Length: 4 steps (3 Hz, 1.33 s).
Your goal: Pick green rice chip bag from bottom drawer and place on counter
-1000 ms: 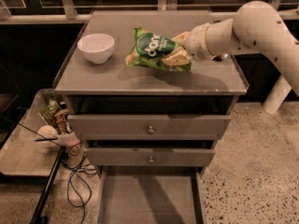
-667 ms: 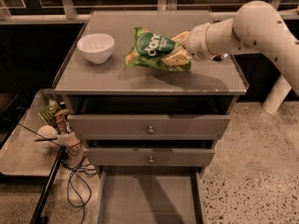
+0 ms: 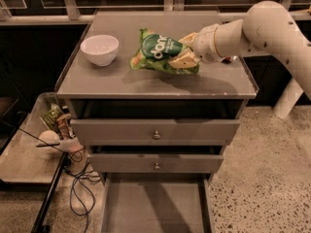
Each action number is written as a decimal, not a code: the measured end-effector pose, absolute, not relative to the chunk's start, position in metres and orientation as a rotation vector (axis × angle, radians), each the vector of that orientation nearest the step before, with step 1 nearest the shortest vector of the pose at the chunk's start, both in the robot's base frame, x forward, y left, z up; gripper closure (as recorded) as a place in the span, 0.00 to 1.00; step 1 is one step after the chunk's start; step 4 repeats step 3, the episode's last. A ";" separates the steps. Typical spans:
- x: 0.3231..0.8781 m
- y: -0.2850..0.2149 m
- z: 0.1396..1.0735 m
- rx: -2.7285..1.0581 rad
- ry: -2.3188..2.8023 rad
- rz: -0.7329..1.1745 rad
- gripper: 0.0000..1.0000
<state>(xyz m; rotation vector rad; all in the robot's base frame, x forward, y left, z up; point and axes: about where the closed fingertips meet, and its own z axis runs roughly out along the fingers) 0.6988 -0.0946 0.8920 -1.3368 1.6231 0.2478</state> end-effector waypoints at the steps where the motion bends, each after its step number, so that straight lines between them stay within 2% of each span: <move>1: 0.699 -0.095 0.892 -1.337 1.623 0.248 0.13; 2: 0.699 -0.095 0.892 -1.337 1.623 0.248 0.00; 4: 0.699 -0.095 0.892 -1.337 1.623 0.248 0.00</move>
Offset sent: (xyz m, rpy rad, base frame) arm 0.0000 0.0000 0.0000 0.0000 0.0000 0.0000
